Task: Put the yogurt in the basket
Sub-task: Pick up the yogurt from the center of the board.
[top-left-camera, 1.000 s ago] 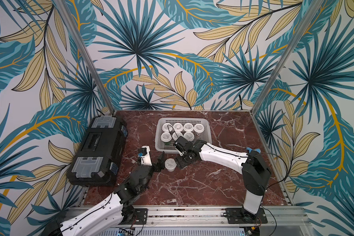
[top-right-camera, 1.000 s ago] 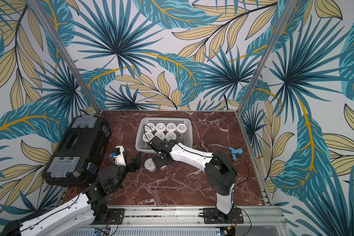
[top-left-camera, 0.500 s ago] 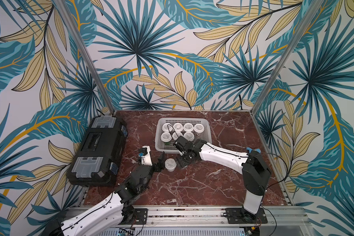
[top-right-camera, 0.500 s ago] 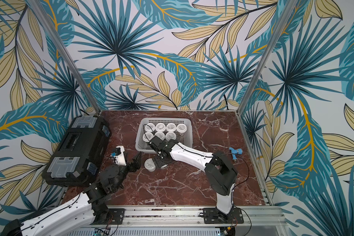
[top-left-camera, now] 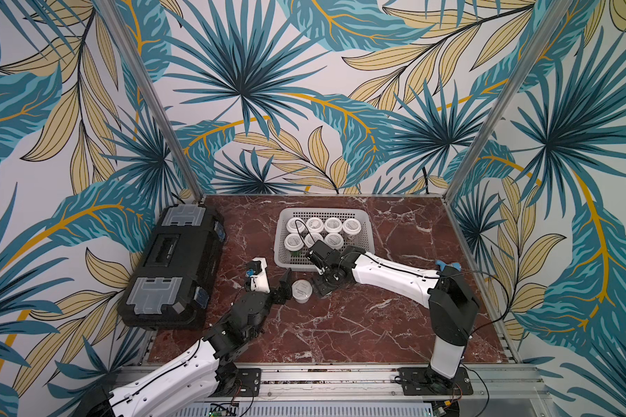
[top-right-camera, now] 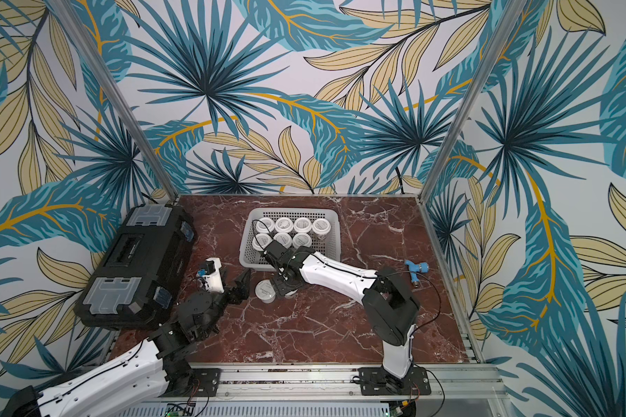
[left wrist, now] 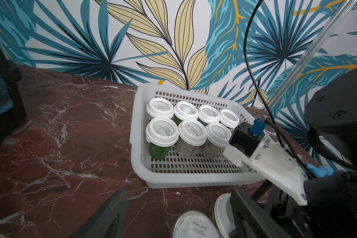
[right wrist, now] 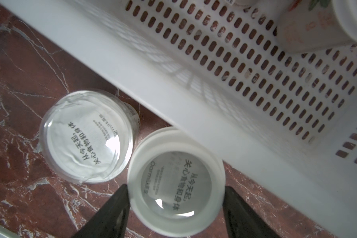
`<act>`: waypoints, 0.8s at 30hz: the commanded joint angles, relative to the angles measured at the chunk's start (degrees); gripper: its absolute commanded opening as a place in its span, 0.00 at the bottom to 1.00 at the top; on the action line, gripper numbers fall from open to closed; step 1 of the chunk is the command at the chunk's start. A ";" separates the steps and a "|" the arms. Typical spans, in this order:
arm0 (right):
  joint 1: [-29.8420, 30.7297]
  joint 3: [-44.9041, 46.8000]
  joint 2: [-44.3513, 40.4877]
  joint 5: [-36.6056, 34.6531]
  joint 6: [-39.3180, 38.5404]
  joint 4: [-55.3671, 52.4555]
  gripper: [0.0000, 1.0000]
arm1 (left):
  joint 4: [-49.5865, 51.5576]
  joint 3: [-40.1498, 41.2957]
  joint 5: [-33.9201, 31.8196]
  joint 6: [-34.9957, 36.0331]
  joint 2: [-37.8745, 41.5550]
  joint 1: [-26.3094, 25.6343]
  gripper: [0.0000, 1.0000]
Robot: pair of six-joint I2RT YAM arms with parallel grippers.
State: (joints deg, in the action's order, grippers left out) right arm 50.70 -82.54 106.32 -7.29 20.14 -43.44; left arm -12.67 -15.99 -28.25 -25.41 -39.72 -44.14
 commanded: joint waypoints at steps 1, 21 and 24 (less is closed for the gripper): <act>0.39 -0.88 1.29 -0.54 -0.26 -1.13 0.73 | -1.05 1.05 0.18 -0.15 0.00 0.36 0.83; 0.37 -2.59 -4.37 0.69 -1.87 -6.50 0.67 | -1.40 0.78 0.21 -0.26 -0.75 0.46 0.83; 0.32 -3.35 -5.45 0.70 -2.03 -8.18 0.67 | -1.40 0.78 0.24 -0.17 -0.66 0.43 0.83</act>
State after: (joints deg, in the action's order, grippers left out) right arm 50.74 -84.33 103.57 -7.01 19.05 -48.21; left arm -12.69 -15.99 -28.21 -25.41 -40.51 -44.07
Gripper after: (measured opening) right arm 0.667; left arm 0.831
